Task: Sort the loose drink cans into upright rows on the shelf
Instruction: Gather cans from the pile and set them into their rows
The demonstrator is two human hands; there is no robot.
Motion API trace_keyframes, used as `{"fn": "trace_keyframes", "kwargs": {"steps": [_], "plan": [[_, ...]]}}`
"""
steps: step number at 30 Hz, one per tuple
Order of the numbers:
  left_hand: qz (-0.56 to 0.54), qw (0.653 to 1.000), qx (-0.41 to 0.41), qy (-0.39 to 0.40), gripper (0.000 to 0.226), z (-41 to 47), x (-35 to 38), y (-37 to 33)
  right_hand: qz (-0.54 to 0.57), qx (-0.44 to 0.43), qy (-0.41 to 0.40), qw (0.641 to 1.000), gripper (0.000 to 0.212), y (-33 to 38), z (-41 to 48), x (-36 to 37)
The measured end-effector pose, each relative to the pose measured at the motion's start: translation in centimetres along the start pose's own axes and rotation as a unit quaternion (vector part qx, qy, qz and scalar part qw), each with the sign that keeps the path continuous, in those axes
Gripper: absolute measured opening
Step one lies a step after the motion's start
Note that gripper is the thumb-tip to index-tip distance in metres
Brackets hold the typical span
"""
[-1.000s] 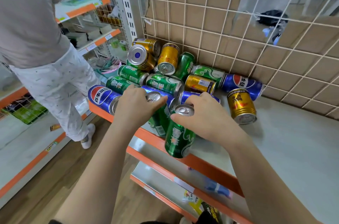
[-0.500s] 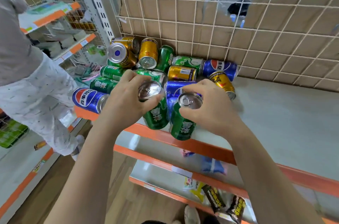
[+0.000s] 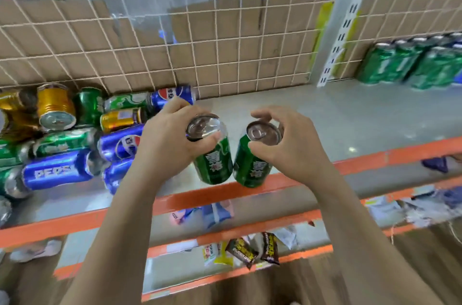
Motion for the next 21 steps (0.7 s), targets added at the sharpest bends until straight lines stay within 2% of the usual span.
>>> {"fn": "trace_keyframes", "kwargs": {"steps": [8, 12, 21], "plan": [[-0.076, 0.995, 0.056, 0.029, 0.070, 7.7, 11.3, -12.0, -0.024, 0.048, -0.073, 0.996, 0.047, -11.9, -0.1, -12.9], [-0.137, 0.988, 0.071, 0.030, 0.066, 11.3, 17.0, -18.7, -0.056, 0.056, -0.093, 0.992, 0.045, -17.9, 0.3, -19.6], [-0.114, 0.983, 0.132, 0.056, 0.066, 18.9, 26.2, -29.3, -0.073, 0.096, -0.114, 0.986, 0.036, -28.3, 2.6, -30.3]]}}
Point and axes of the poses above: each hand's wrist, its own z-axis towards the middle knuckle, its own x-axis out of the palm, y = z × x, the point moved 3 cm from there along z, towards the middle knuckle, and after that the axes turned 8 degrees about x, right-handed, at the moved point
